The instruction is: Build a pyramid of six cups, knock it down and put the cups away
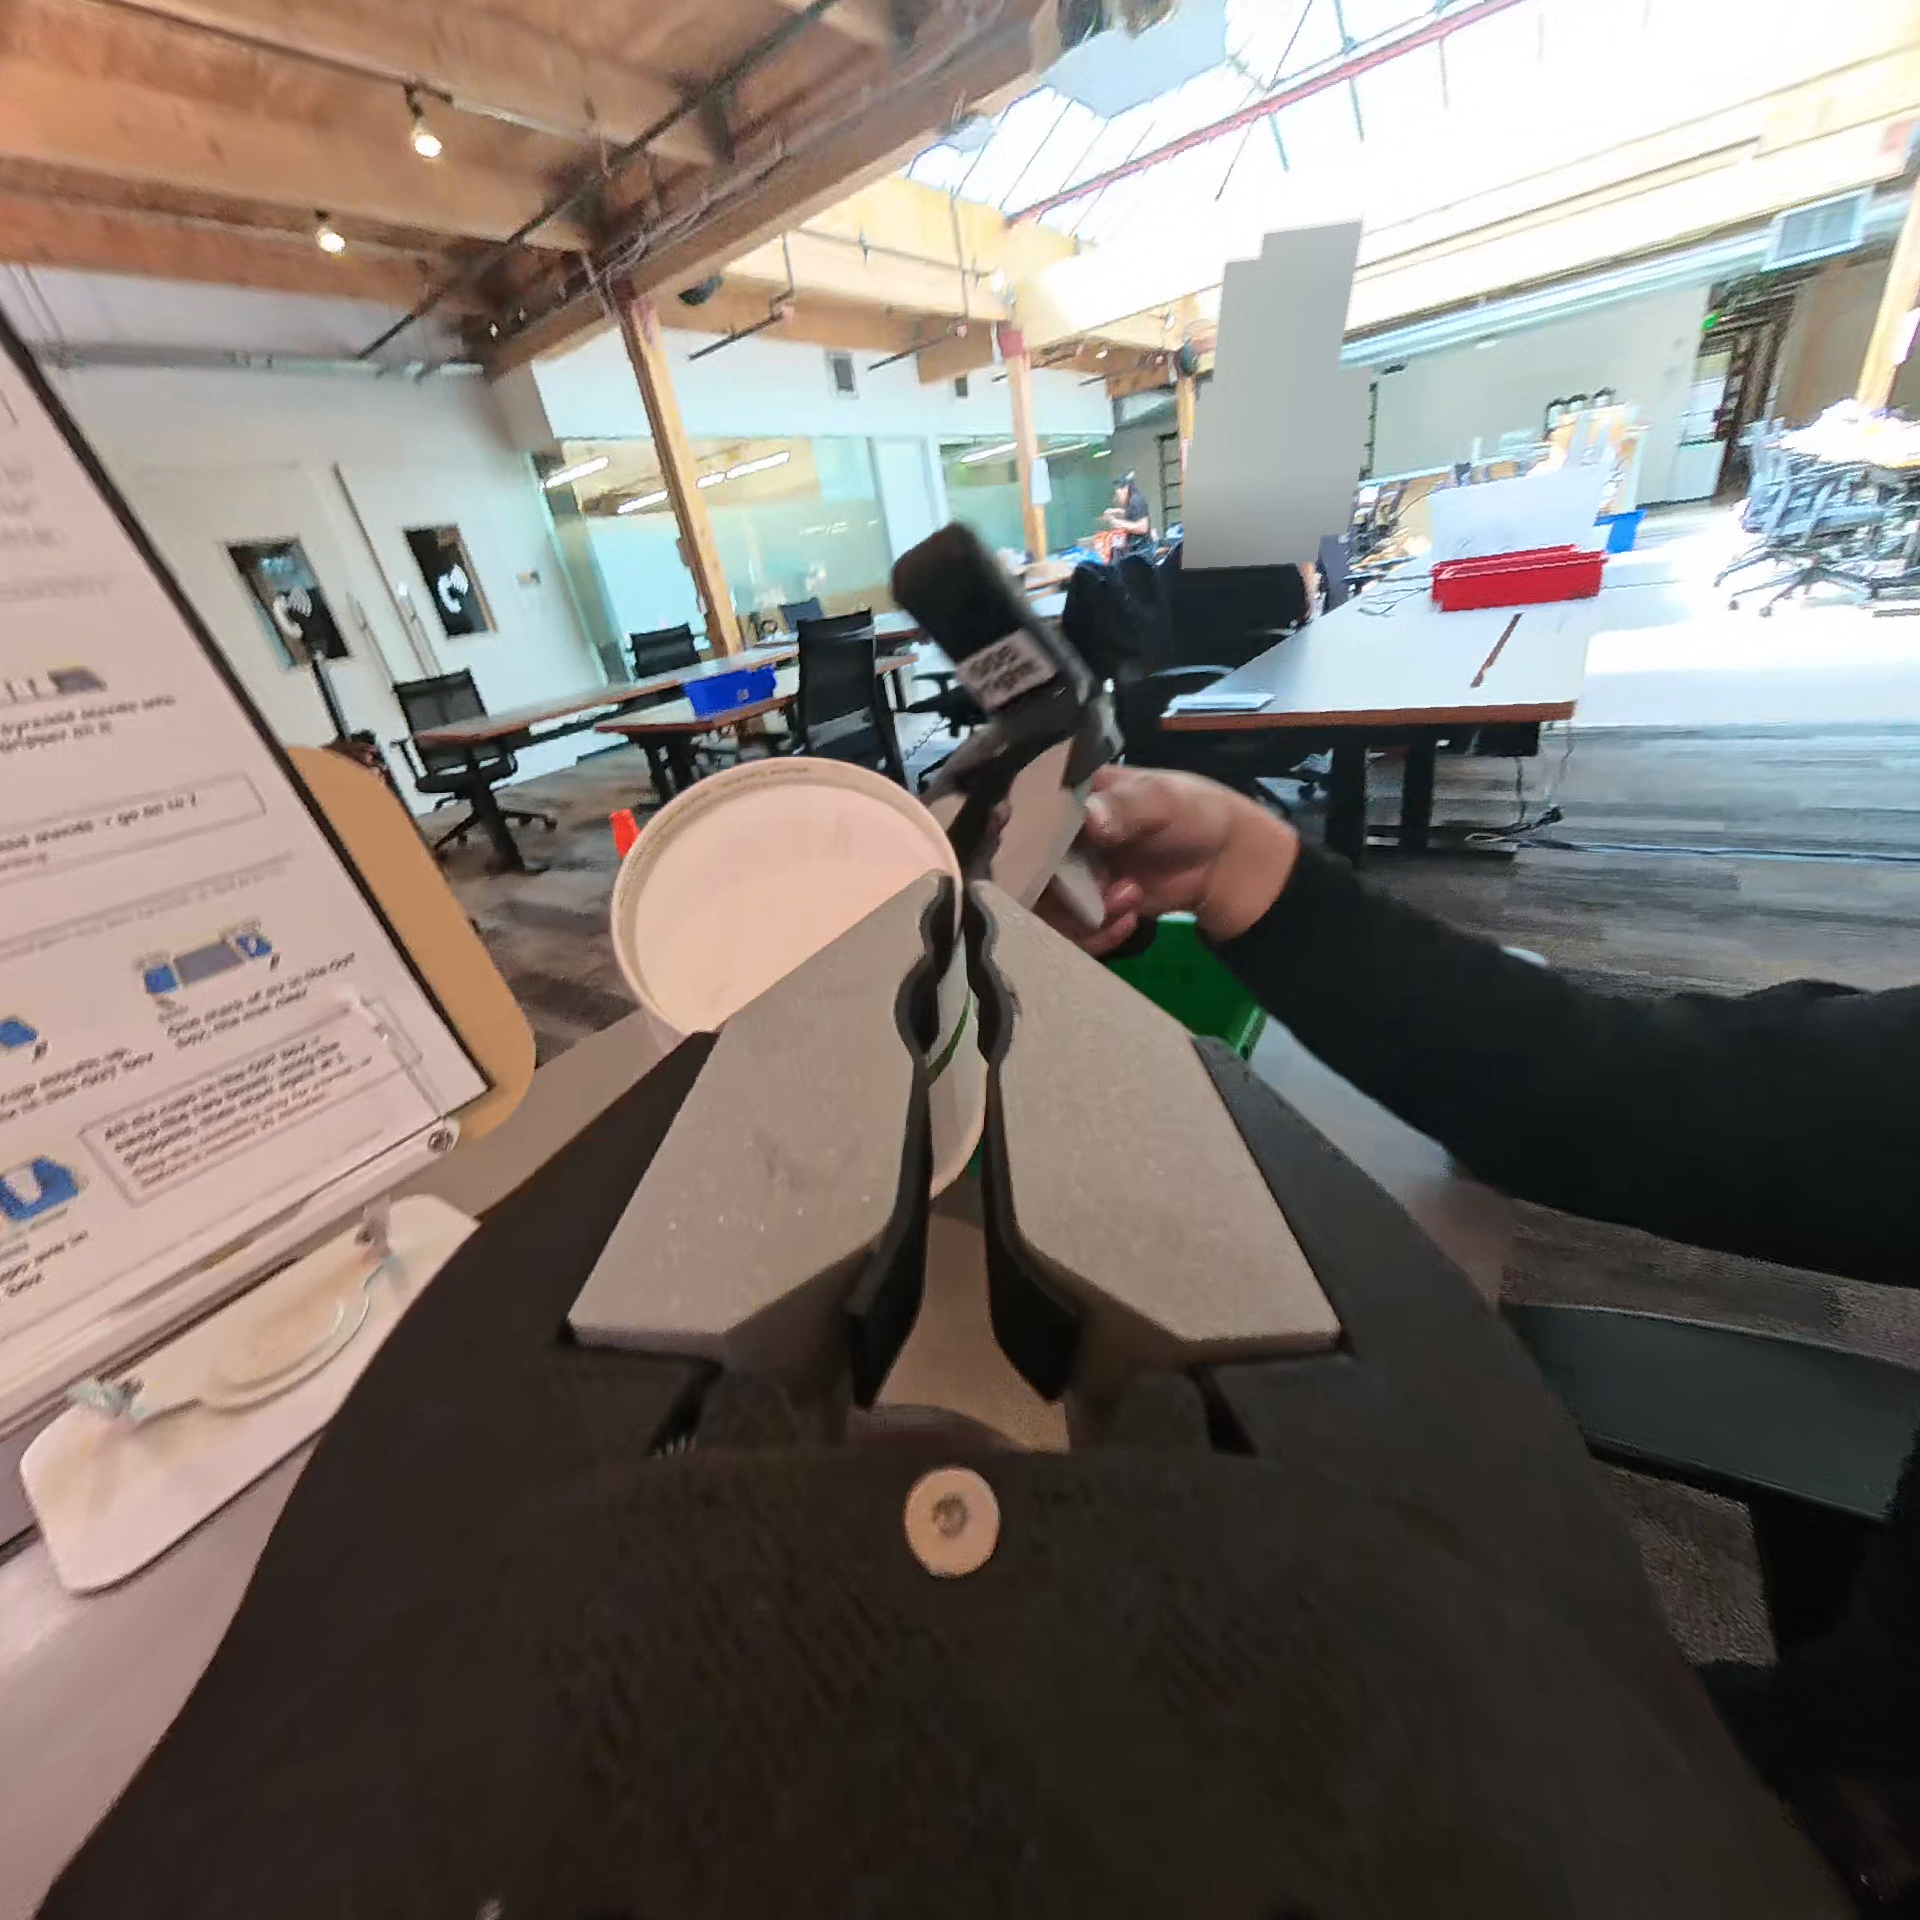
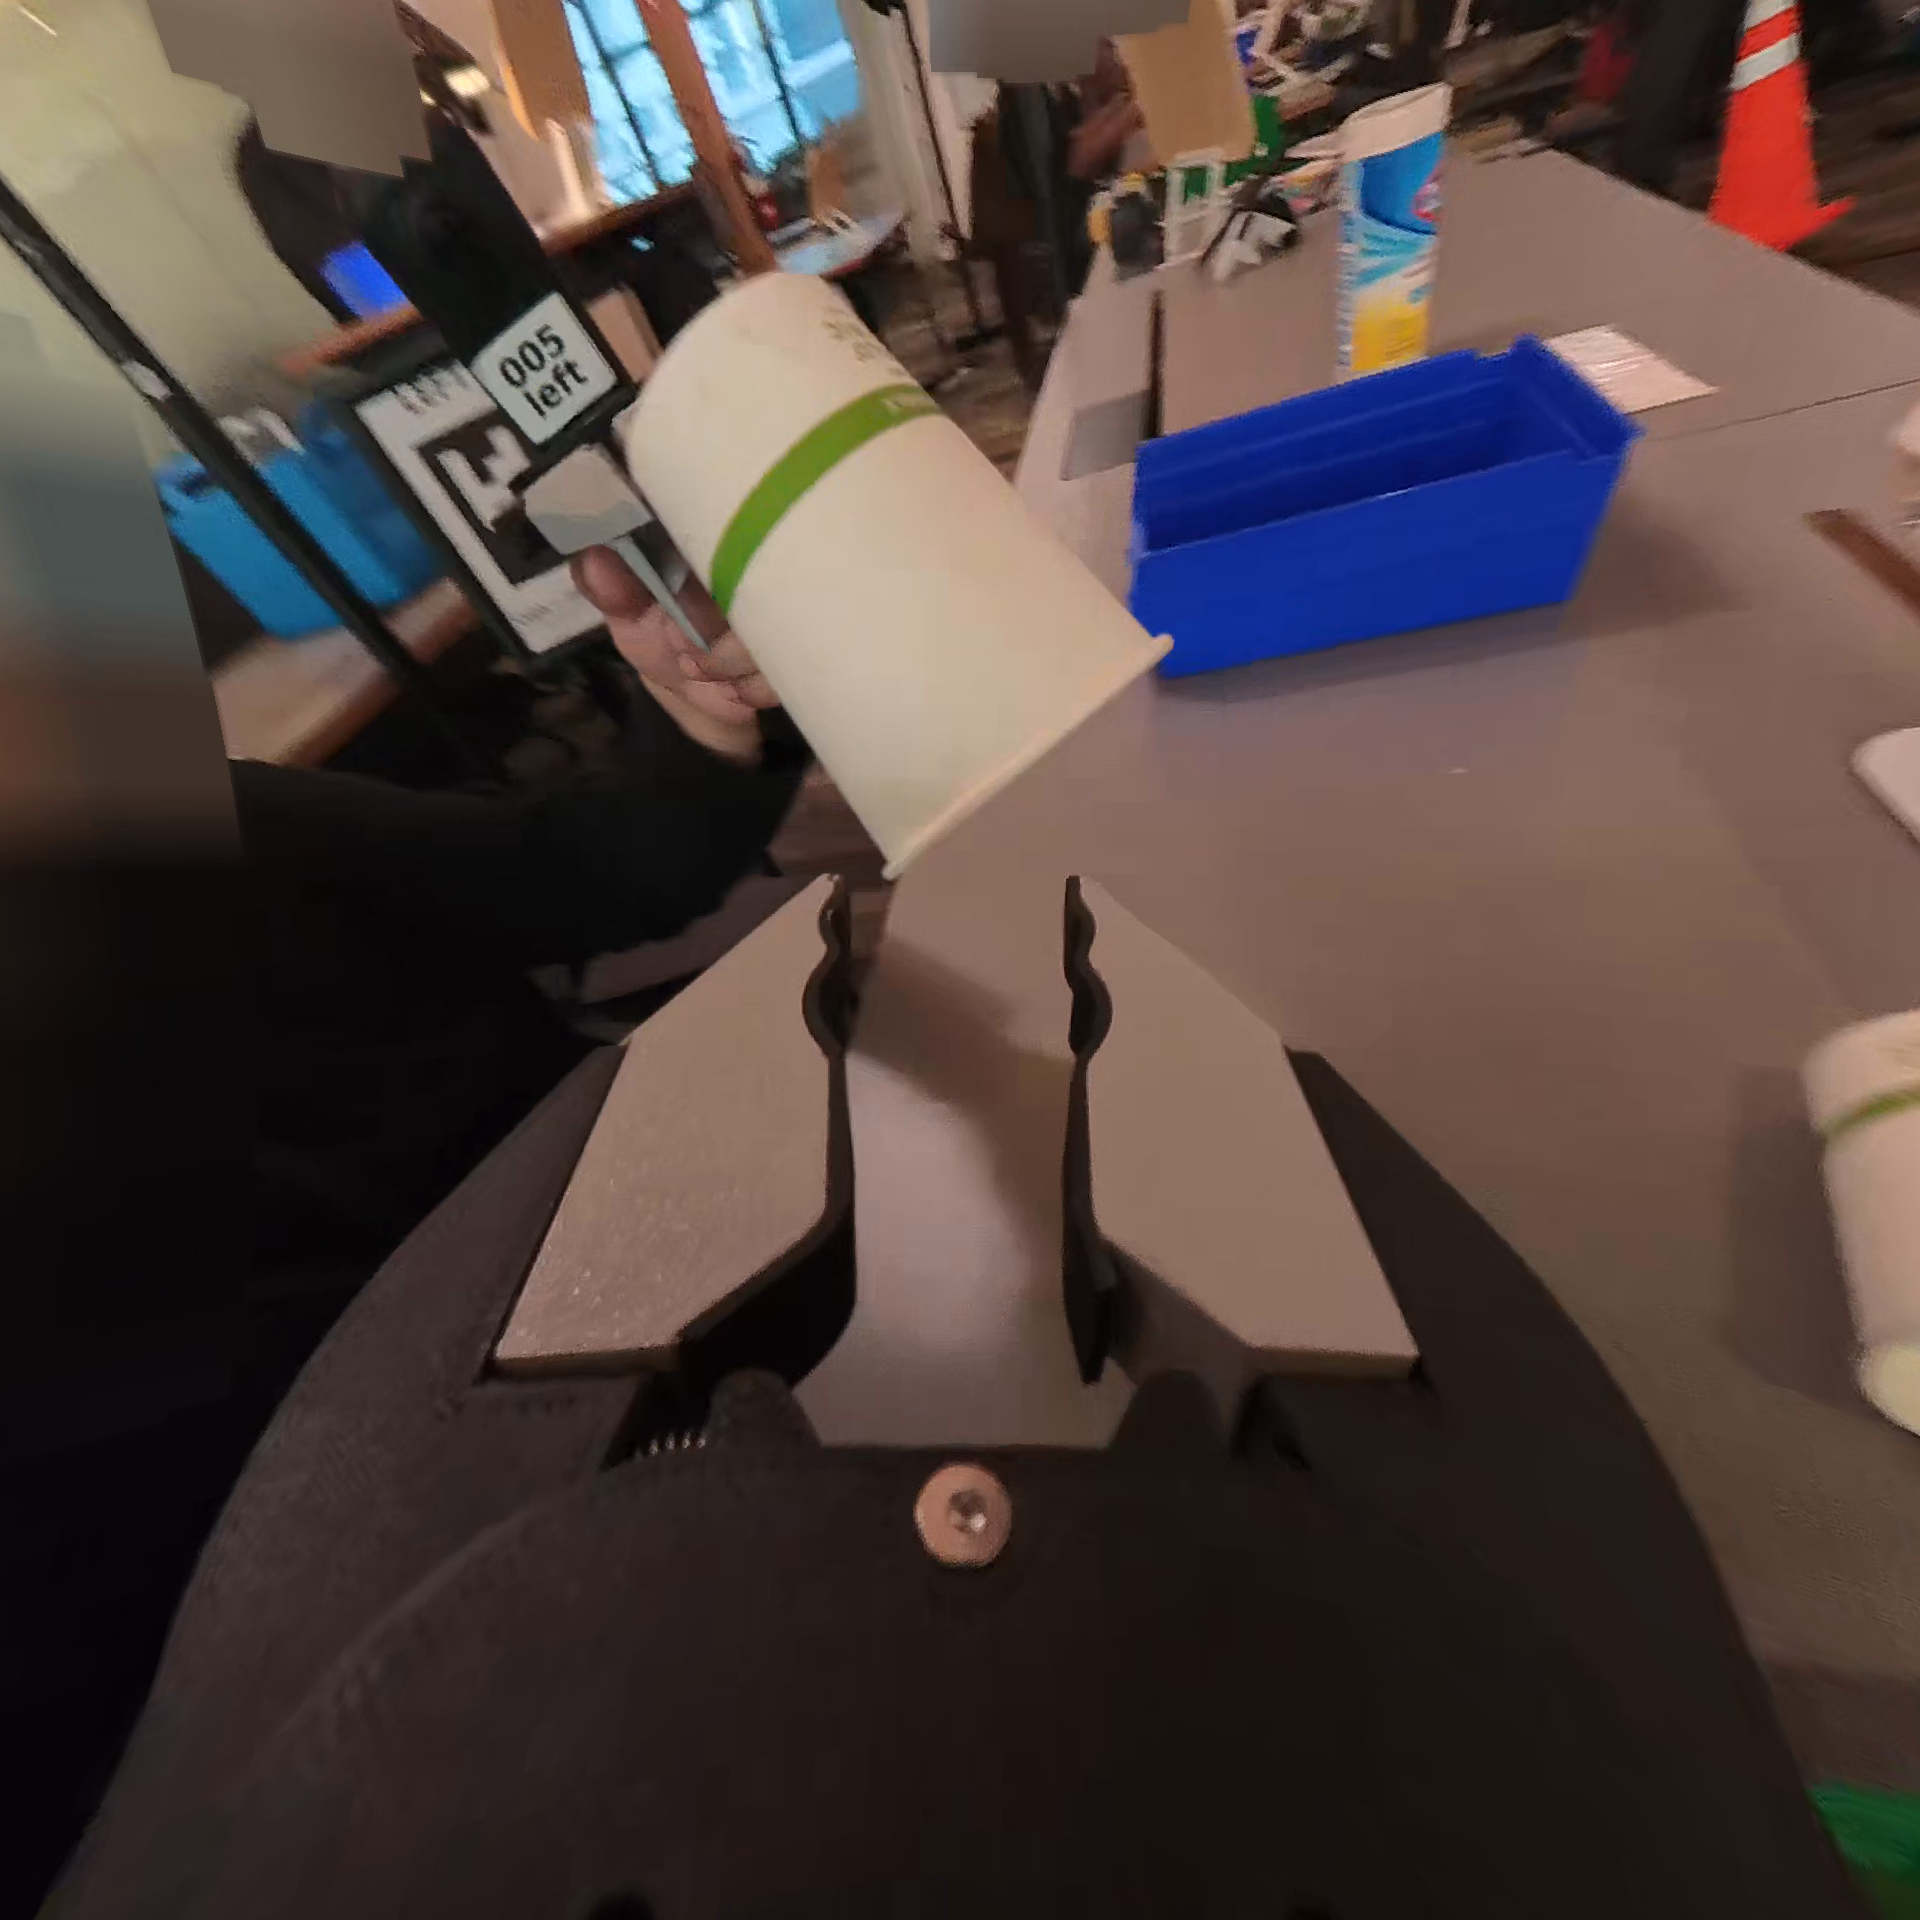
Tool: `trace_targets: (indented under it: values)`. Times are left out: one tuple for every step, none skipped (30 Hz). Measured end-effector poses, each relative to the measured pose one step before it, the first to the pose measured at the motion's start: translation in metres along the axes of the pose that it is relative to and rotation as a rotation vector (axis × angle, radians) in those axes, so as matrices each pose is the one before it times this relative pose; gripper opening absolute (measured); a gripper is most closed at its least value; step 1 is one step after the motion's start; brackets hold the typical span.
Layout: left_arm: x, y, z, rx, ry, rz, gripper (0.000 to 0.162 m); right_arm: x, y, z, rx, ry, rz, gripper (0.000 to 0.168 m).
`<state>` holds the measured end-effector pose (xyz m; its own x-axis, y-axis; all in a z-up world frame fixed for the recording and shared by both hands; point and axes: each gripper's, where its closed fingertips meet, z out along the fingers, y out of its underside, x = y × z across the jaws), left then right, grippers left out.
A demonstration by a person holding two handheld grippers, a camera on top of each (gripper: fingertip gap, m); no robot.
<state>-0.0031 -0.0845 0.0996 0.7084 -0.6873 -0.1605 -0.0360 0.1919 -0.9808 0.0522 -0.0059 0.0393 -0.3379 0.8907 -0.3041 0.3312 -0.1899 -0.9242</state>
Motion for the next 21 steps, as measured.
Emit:
trace_targets:
  values:
    - [0.0055,-0.00713,-0.00183,0.0122,0.0113,0.0083,0.0,-0.00109,0.00165,0.00676,-0.0002,-0.0363,0.0357,0.046]
    - [0.00355,-0.00564,-0.001,0.009,0.0002,0.0152,0.0,0.00054,0.00187,0.00686,-0.0072,-0.0204,0.0306,0.056]
    - [0.00223,-0.00414,-0.0004,0.0058,-0.0054,0.0197,0.0,-0.00244,0.00137,0.00655,-0.0071,-0.0303,0.0148,0.06]
    - [0.00181,-0.0025,-0.00016,0.0022,-0.0024,0.0165,0.0,-0.00651,-0.00009,0.00557,0.0042,-0.0481,0.0004,0.06]
    - [0.00151,-0.00142,0.00007,0.0024,0.0005,0.0081,0.0,-0.00698,-0.00149,0.005,0.012,-0.0462,-0.0029,0.06]
    - [0.00144,-0.00004,-0.00005,-0.0009,0.0051,-0.0005,0.0,-0.00556,-0.00257,0.00412,0.0159,-0.0346,-0.0034,0.059]
    - [0.0014,0.00164,0.00022,-0.0065,0.0076,-0.0056,0.0,-0.00499,-0.00417,0.00305,0.0253,-0.0294,-0.0057,0.059]
    - [0.0001,0.00224,0.00015,-0.005,-0.0007,-0.0041,0.0,-0.00691,-0.00534,0.0019,0.0334,-0.0392,-0.0078,0.057]
    - [-0.00131,0.00218,-0.00017,0.001,-0.0099,0.0013,0.0,-0.00808,-0.00497,0.00118,0.031,-0.0461,-0.0022,0.055]
    - [-0.00135,0.00123,-0.00078,0.0087,-0.0081,-0.0002,0.0,-0.00372,-0.00295,0.00078,0.0163,-0.0185,0.0057,0.063]
    - [-0.0011,0.00034,-0.00134,0.012,-0.0015,-0.0108,0.0,-0.00065,-0.00014,-0.00001,-0.0008,-0.0002,-0.0005,0.057]
    - [-0.00142,0.00053,-0.00133,0.0084,-0.0001,-0.0179,0.0,0.00162,0.00087,-0.00039,-0.0039,0.0141,-0.0127,0.048]
    - [-0.00175,0.00163,-0.00094,0.0026,-0.0005,-0.0155,0.0,0.00293,0.0009,-0.00033,-0.002,0.0196,-0.0128,0.041]
    - [-0.00102,0.00271,-0.00052,-0.0026,0.0048,-0.0128,0.0,0.00384,0.00053,0.0001,0.0008,0.0195,-0.001,0.036]
    - [-0.00043,0.00363,-0.00032,-0.0053,0.0076,-0.0157,0.0,0.00411,0.00048,0.00025,0.0038,0.013,0.0065,0.021]
    - [-0.00138,0.00354,-0.00039,-0.0026,0.0,-0.0143,0.0,0.00238,-0.00071,0.00055,0.0167,-0.0063,0.0149,0.019]
    - [-0.00234,0.00368,-0.00099,-0.0013,-0.0072,-0.0077,0.0,0.00032,-0.00099,0.00071,0.0188,-0.0271,0.0295,0.016]
    - [-0.0032,0.00429,-0.00181,-0.0061,-0.0109,-0.0062,0.0,-0.00118,0.0,0.00045,0.01,-0.0412,0.0308,0.01]
    - [-0.00476,0.00565,-0.00228,-0.0125,-0.0182,-0.0081,0.0,-0.00327,-0.00047,0.00026,0.0111,-0.0496,0.0203,0.007]
    - [-0.00543,0.00696,-0.00215,-0.0169,-0.0184,-0.0068,0.0,-0.00386,0.00003,0.00077,0.0093,-0.0431,0.0089,0.004]
    - [-0.00481,0.00744,-0.00218,-0.0163,-0.0138,-0.0062,0.0,0.00686,0.00245,0.0009,-0.0062,0.0316,-0.0023,0.001]
